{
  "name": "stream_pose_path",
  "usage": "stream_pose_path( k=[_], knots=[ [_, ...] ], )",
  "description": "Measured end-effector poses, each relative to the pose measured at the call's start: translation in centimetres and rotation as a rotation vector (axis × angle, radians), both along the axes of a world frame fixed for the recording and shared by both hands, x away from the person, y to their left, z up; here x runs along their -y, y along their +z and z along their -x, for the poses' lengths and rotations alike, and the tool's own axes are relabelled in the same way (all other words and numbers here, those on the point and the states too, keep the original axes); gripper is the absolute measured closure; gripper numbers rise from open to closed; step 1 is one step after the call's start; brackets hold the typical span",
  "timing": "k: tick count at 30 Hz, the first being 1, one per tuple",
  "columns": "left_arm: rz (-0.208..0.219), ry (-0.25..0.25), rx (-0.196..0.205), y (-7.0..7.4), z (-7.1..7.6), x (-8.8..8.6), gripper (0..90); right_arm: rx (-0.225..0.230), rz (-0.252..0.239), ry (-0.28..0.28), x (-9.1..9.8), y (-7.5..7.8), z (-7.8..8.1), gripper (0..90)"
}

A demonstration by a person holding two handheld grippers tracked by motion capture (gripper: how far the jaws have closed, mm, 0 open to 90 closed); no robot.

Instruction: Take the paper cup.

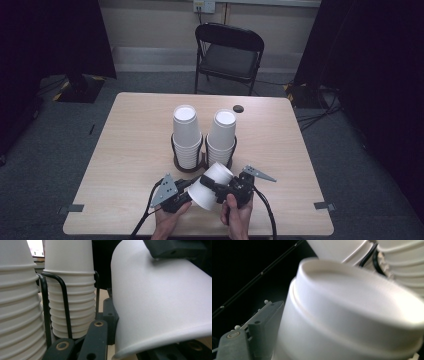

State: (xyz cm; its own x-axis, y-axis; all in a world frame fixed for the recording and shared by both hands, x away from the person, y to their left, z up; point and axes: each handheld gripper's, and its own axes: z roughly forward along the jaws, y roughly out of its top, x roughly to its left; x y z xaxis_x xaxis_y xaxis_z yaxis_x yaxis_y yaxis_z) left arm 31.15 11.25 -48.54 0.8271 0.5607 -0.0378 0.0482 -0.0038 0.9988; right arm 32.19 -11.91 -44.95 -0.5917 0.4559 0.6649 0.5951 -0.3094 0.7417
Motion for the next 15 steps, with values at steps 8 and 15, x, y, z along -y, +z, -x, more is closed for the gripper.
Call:
stream_pose_path(
  k=[8,15],
  knots=[
    [0.002,-0.034,-0.075,-0.3,0.1,-0.7,84.9,0.061,0.083,-0.04,0.8,0.8,-0.9,13.2],
    [0.016,-0.05,-0.112,-0.4,0.0,-1.4,85.0,0.14,0.132,-0.067,1.5,1.3,-1.0,12.8]
  ],
)
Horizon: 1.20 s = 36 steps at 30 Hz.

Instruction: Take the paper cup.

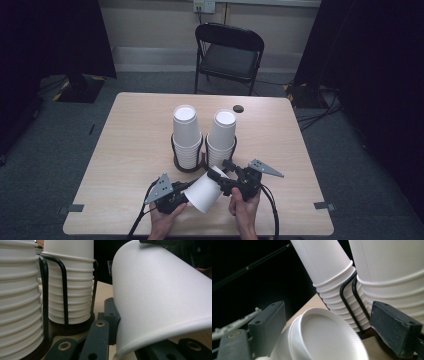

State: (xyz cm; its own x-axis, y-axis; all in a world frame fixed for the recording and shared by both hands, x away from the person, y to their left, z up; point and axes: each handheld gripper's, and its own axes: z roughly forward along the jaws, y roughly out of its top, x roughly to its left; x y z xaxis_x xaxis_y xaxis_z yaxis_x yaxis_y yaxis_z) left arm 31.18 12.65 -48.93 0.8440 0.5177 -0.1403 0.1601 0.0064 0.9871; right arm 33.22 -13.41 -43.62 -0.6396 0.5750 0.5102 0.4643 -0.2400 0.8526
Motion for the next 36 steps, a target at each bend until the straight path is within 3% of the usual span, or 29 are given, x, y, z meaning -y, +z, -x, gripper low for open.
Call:
stream_pose_path(
  k=[2,6,11,18,23,28,29,31,34,36],
  knots=[
    [-0.005,-0.002,-0.008,0.0,0.0,-0.1,85.3,0.043,0.031,-0.027,0.1,0.1,0.3,13.0],
    [-0.04,-0.004,-0.015,0.1,0.0,-0.2,85.6,0.095,0.042,-0.031,0.5,0.2,0.6,12.7],
    [-0.022,-0.011,-0.04,0.2,0.0,-0.7,85.6,0.145,0.084,-0.043,0.8,0.1,1.0,12.8],
    [-0.042,-0.012,-0.059,0.4,-0.1,-1.2,85.8,0.164,0.092,-0.045,1.3,-0.1,1.6,15.1],
    [-0.113,0.023,-0.055,0.7,-0.3,-1.7,85.7,0.199,0.105,-0.071,1.9,-0.3,2.2,17.4],
    [-0.126,0.032,-0.055,0.8,-0.4,-1.8,85.7,0.207,0.097,-0.068,2.3,-0.3,2.7,12.9],
    [-0.125,0.028,-0.057,0.8,-0.5,-1.8,85.7,0.235,0.114,-0.042,2.4,-0.5,3.0,12.3],
    [-0.134,0.028,-0.063,0.8,-0.5,-1.9,85.7,0.235,0.126,-0.028,2.5,-0.6,3.1,12.5],
    [-0.143,0.026,-0.065,1.0,-0.6,-1.9,85.7,0.233,0.155,-0.046,2.5,-0.8,3.2,13.2],
    [-0.17,0.0,-0.101,1.3,-1.1,-2.1,85.6,0.293,0.159,-0.028,2.9,-1.4,3.5,13.4]
  ],
)
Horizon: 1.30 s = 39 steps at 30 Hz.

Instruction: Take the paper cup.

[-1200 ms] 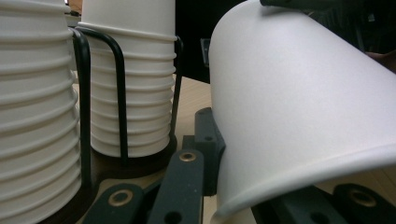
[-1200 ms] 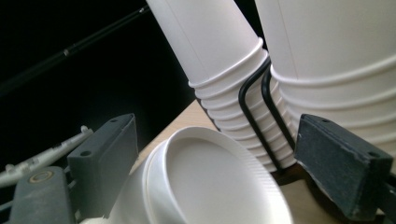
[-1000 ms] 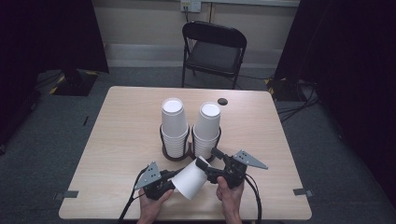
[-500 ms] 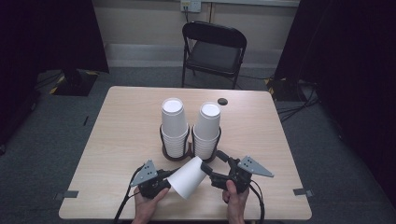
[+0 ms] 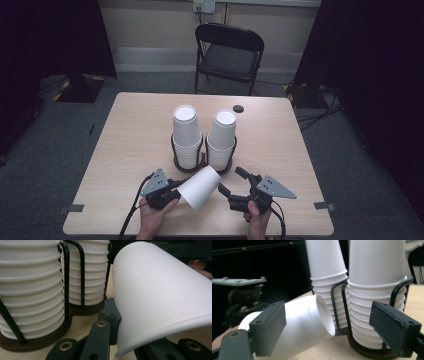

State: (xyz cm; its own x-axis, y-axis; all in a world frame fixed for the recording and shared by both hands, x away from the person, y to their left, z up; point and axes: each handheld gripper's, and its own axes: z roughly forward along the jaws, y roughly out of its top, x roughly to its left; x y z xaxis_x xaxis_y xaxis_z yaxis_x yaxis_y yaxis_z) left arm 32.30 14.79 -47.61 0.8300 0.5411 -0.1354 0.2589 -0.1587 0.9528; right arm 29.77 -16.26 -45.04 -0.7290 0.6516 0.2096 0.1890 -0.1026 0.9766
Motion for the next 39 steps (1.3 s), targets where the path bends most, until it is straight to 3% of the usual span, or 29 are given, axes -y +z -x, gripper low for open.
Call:
stream_pose_path(
  k=[1,6,10,12,14,15,17,18,19,20,21,28,29,32,34,36,39],
  knots=[
    [-0.01,0.003,-0.002,0.1,-0.1,0.0,85.6,0.028,-0.002,-0.006,0.1,-0.2,0.1,13.3],
    [-0.037,0.001,-0.01,0.7,-0.4,-0.3,85.7,0.063,0.043,-0.012,-0.1,-1.1,0.1,12.5],
    [-0.082,-0.012,-0.024,1.1,-0.7,-0.3,85.6,0.042,0.09,0.015,-0.4,-1.9,0.1,13.6],
    [-0.12,-0.028,-0.03,1.2,-0.8,-0.4,85.6,0.052,0.134,0.008,-0.6,-2.2,0.3,11.7],
    [-0.123,-0.04,-0.04,1.2,-0.9,-0.3,85.6,0.061,0.144,0.004,-0.6,-2.2,0.4,10.9],
    [-0.165,-0.05,-0.039,1.4,-0.9,-0.2,85.6,0.085,0.184,0.006,-0.6,-2.3,0.4,12.6],
    [-0.185,-0.041,-0.033,1.6,-0.9,-0.2,85.6,0.127,0.253,-0.019,-0.8,-2.4,0.5,12.7],
    [-0.185,-0.041,-0.033,1.6,-0.9,-0.2,85.6,0.127,0.253,-0.019,-0.8,-2.4,0.5,12.7],
    [-0.186,-0.044,-0.031,1.8,-1.0,-0.3,85.6,0.167,0.32,-0.057,-1.0,-2.5,0.7,13.4],
    [-0.186,-0.044,-0.031,1.8,-1.0,-0.3,85.6,0.167,0.32,-0.057,-1.0,-2.5,0.7,13.4],
    [-0.188,-0.038,-0.035,2.0,-1.0,-0.3,85.6,0.194,0.368,-0.063,-1.1,-2.6,0.8,13.4],
    [-0.213,-0.052,-0.041,2.5,-1.4,-0.3,85.5,0.238,0.463,-0.029,-1.5,-2.8,1.0,13.3],
    [-0.216,-0.061,-0.05,2.6,-1.5,-0.2,85.5,0.255,0.509,-0.04,-1.7,-2.8,1.1,13.2],
    [-0.233,-0.068,-0.054,2.7,-1.6,-0.1,85.5,0.259,0.523,-0.043,-1.9,-2.7,1.4,12.6],
    [-0.237,-0.075,-0.067,2.8,-1.8,0.0,85.5,0.294,0.594,-0.081,-2.3,-2.7,1.7,11.1],
    [-0.239,-0.08,-0.077,2.9,-1.9,0.0,85.5,0.298,0.637,-0.056,-2.6,-2.7,1.7,10.6],
    [-0.254,-0.09,-0.084,3.0,-1.9,0.1,85.5,0.302,0.663,-0.041,-3.0,-2.9,1.7,13.2]
  ],
)
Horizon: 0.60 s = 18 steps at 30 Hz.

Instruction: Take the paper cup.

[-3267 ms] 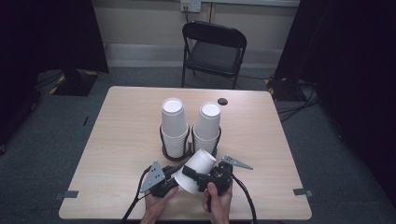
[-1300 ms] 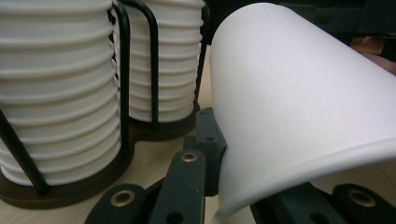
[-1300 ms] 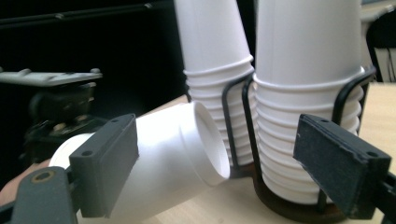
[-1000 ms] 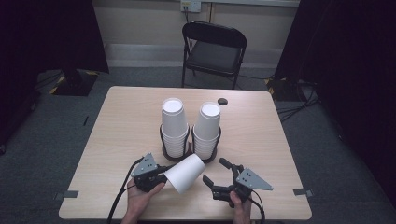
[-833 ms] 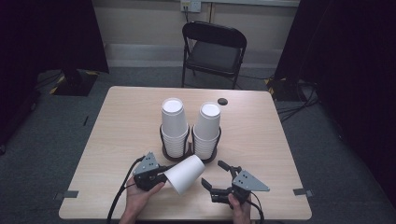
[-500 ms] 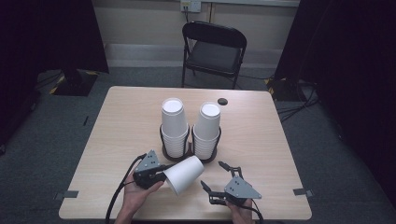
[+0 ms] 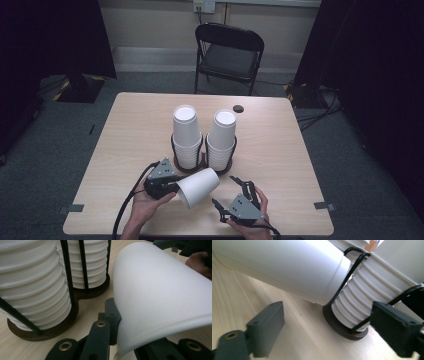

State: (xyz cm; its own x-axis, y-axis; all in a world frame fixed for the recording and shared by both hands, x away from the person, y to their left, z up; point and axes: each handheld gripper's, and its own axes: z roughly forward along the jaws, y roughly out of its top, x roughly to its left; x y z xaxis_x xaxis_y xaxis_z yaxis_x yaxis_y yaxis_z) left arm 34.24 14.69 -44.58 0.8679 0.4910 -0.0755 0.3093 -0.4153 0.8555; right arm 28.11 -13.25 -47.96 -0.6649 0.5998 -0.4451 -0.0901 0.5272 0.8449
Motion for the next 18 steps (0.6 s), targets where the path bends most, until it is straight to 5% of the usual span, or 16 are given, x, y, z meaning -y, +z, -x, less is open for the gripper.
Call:
stream_pose_path(
  k=[7,9,18],
  knots=[
    [-0.033,-0.013,-0.013,0.2,-0.3,0.2,85.4,0.043,0.068,-0.004,-0.7,-0.2,0.2,12.9],
    [-0.039,-0.013,-0.022,0.1,-0.3,0.4,85.5,0.072,0.128,0.0,-1.1,-0.2,0.3,12.9],
    [-0.071,-0.031,-0.044,0.4,-1.0,1.0,85.6,0.119,0.201,0.018,-1.9,-0.1,0.5,12.8]
  ],
)
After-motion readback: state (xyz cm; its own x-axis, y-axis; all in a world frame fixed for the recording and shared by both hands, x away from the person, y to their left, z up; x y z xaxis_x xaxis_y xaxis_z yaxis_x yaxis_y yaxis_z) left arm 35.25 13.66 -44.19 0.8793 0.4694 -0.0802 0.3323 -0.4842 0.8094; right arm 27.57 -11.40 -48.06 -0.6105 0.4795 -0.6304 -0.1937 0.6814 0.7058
